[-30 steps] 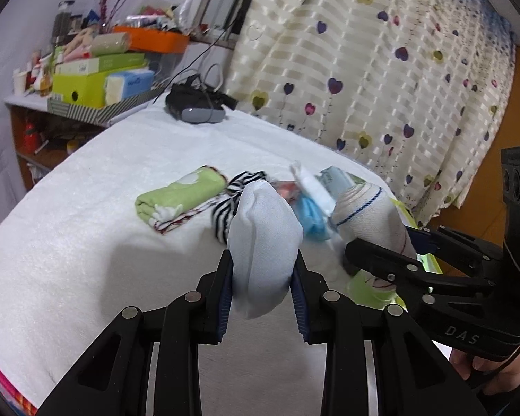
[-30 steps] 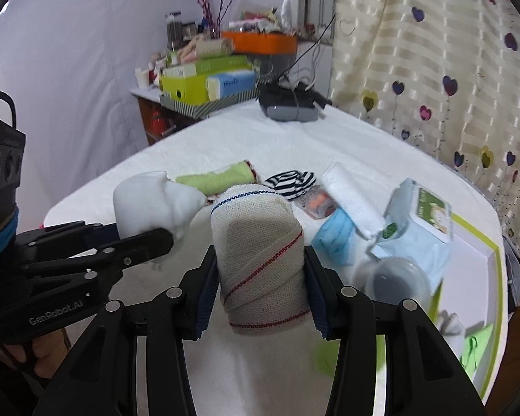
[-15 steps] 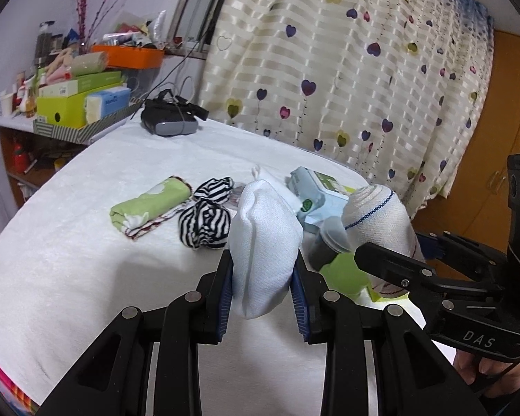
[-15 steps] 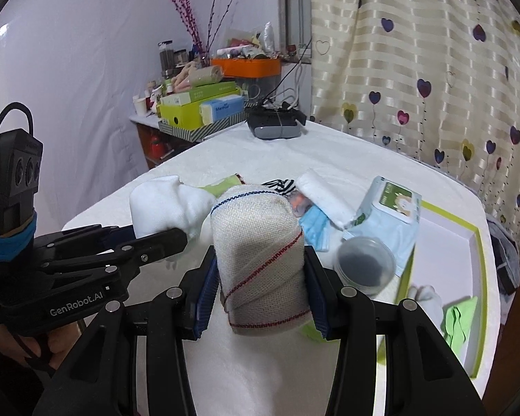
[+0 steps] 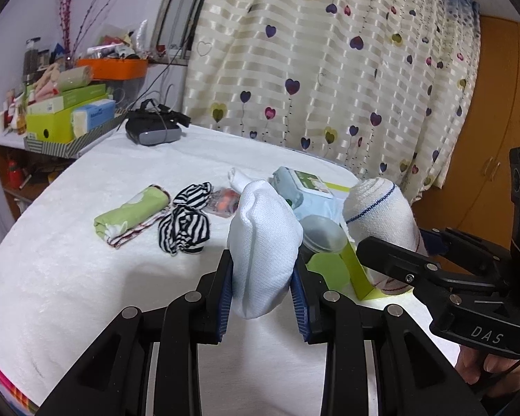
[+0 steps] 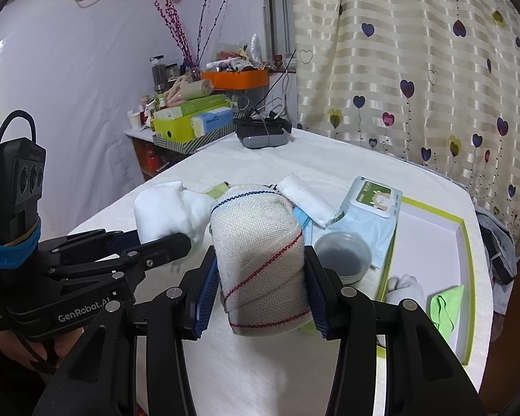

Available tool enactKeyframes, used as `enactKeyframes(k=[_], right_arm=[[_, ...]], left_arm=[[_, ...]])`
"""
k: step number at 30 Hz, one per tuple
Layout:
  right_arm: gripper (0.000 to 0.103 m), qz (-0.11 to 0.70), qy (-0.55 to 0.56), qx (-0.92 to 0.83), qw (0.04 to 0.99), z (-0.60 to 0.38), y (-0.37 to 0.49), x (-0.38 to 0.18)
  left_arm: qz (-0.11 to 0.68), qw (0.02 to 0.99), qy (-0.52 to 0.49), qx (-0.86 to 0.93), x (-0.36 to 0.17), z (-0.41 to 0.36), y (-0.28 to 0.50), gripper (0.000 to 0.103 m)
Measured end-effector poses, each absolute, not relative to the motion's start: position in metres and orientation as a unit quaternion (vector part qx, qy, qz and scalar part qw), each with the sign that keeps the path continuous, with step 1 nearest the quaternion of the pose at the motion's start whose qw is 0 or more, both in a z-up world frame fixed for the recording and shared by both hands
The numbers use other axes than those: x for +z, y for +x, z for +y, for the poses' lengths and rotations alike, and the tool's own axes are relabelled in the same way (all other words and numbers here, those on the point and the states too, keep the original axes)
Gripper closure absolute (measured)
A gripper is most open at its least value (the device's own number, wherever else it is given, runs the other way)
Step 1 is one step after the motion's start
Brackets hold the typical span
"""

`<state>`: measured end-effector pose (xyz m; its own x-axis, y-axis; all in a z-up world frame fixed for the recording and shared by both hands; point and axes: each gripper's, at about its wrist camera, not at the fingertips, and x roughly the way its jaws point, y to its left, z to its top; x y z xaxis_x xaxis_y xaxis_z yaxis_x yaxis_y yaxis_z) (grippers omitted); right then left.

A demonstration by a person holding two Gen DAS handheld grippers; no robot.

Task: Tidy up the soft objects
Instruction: 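Carry the white sock and rolled bandage over the white box with both grippers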

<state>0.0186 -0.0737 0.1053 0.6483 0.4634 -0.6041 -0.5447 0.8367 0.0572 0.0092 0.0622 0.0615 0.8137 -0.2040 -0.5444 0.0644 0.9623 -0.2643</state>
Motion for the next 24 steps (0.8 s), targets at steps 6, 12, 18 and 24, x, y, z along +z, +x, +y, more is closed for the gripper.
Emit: enactKeyframes(k=[6,12,18,24], right_arm=[[0.056,0.311,-0.051,0.27,0.91,-0.089,0.018,0.106],[0.056,0.31,-0.036,0.254,0.915,-0.109,0.022,0.107],[0.056,0.308,-0.019,0.225,0.924,-0.138,0.027,0.109],[0.056,0.306,-0.004,0.195,0.932,-0.166,0.03,0.112]], left_arm=[[0.301,0.944,-0.109,-0.082,0.062,0.049,0.014,0.074],[0.306,0.942,-0.102,-0.093,0.062,0.036,0.021,0.074],[0.3,0.943,-0.093,-0.108,0.067,0.02,0.027,0.074],[0.299,0.942,-0.083,-0.129,0.071,0.001,0.035,0.074]])
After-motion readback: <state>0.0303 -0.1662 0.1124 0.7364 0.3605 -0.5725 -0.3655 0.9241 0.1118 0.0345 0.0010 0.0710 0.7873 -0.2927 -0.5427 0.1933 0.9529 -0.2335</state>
